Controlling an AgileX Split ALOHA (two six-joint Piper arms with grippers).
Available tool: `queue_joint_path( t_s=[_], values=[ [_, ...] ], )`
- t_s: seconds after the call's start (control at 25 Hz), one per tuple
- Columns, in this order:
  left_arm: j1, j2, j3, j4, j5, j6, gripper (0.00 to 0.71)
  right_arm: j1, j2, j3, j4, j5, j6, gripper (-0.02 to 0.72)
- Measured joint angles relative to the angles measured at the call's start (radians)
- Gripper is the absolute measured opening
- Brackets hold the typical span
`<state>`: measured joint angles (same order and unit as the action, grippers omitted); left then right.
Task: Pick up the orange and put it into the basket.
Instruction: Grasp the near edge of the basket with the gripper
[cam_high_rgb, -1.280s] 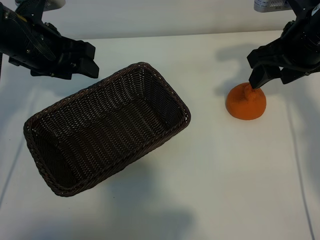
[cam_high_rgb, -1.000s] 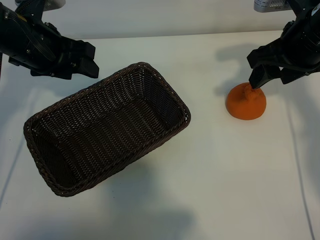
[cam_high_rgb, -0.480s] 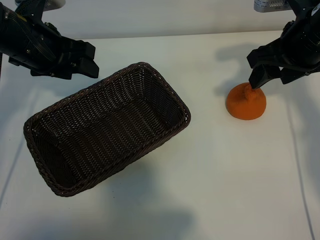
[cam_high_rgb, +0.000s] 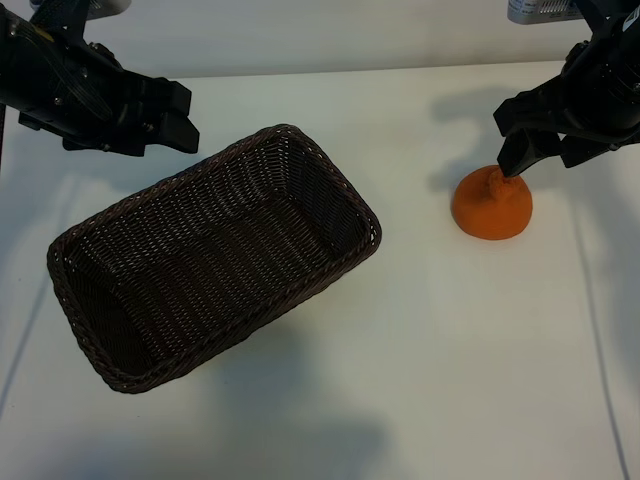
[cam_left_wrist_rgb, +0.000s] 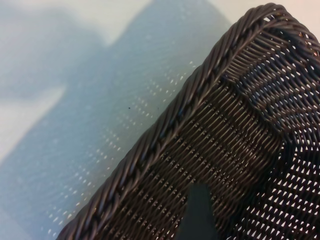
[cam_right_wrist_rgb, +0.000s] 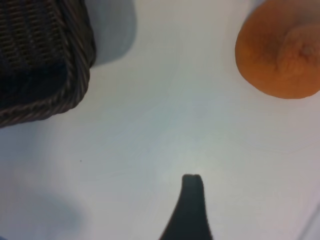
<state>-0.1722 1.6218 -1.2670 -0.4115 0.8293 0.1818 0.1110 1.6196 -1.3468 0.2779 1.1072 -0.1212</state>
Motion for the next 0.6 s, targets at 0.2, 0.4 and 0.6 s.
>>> queue_joint_path(
  t_s=[0.2,0.4,0.6],
  values=[
    [0.000,-0.008,0.000,0.035,0.021,-0.066,0.592,0.000,0.000,0.000,0.000,0.000,0.000,0.595],
    [0.000,-0.103,0.003,0.161,0.054,-0.256,0.592,0.000,0.000,0.000,0.001,0.000,0.000,0.595],
    [0.000,-0.253,0.122,0.324,0.093,-0.464,0.580,0.000,0.000,0.000,0.001,0.000,0.000,0.595]
  ],
)
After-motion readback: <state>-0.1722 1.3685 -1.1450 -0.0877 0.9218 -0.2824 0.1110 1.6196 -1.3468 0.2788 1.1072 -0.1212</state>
